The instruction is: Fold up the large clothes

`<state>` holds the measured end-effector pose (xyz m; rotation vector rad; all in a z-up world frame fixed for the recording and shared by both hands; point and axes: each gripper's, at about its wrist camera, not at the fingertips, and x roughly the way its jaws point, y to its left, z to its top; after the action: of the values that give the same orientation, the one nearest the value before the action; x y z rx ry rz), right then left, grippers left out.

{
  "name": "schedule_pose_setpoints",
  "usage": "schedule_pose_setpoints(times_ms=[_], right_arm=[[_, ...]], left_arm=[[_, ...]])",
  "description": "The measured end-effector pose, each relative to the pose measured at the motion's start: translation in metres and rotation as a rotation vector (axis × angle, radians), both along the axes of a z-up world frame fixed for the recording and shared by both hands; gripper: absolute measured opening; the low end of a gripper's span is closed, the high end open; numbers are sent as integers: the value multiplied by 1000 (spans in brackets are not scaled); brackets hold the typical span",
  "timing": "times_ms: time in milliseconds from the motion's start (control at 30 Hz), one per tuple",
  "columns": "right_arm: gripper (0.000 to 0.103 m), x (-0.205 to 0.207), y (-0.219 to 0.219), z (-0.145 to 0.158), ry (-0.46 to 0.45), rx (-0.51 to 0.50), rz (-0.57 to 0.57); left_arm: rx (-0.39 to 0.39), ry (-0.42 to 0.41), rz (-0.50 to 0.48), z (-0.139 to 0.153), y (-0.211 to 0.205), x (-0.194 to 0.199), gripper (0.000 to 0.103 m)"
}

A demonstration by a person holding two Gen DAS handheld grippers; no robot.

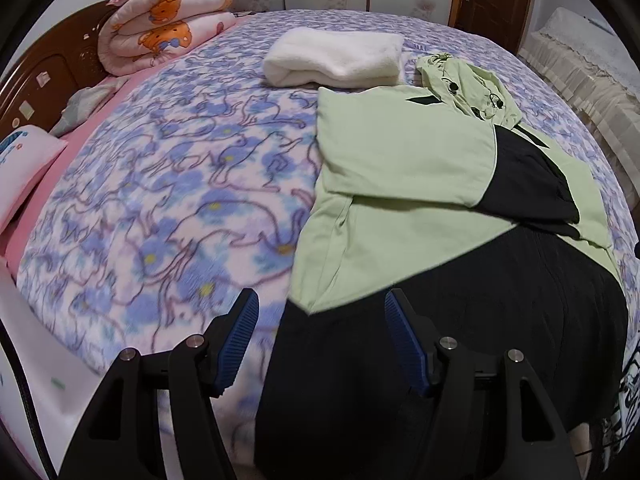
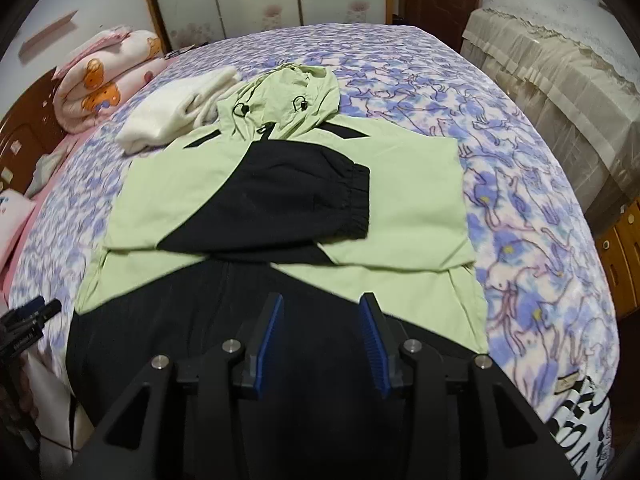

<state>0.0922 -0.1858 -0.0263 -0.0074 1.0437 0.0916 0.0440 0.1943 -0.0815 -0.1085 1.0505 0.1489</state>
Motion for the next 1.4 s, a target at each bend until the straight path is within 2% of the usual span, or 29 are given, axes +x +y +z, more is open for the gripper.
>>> schedule_pose_setpoints(times_ms=[233, 433, 633, 833, 1133, 1400], right_arm=[[40, -28, -28, 0, 37, 40, -17], [40, -43, -44, -10, 74, -6, 90], [40, -58, -54, -17, 36, -64, 187], [40, -67, -72, -38, 24, -58, 247], [40, -81, -121, -73, 96, 53, 165], [40, -103, -160, -104, 184, 149, 83]], left_arm=[[-18, 13, -4, -6, 7, -33, 65], [-59, 41, -18, -26, 9, -52, 65], [-117, 36, -20, -44, 15, -66, 65], [-161, 26, -34, -64, 21, -75, 65], [-210, 62, -72, -92, 30, -79, 65], [-167, 96, -127, -96, 23, -75, 69]])
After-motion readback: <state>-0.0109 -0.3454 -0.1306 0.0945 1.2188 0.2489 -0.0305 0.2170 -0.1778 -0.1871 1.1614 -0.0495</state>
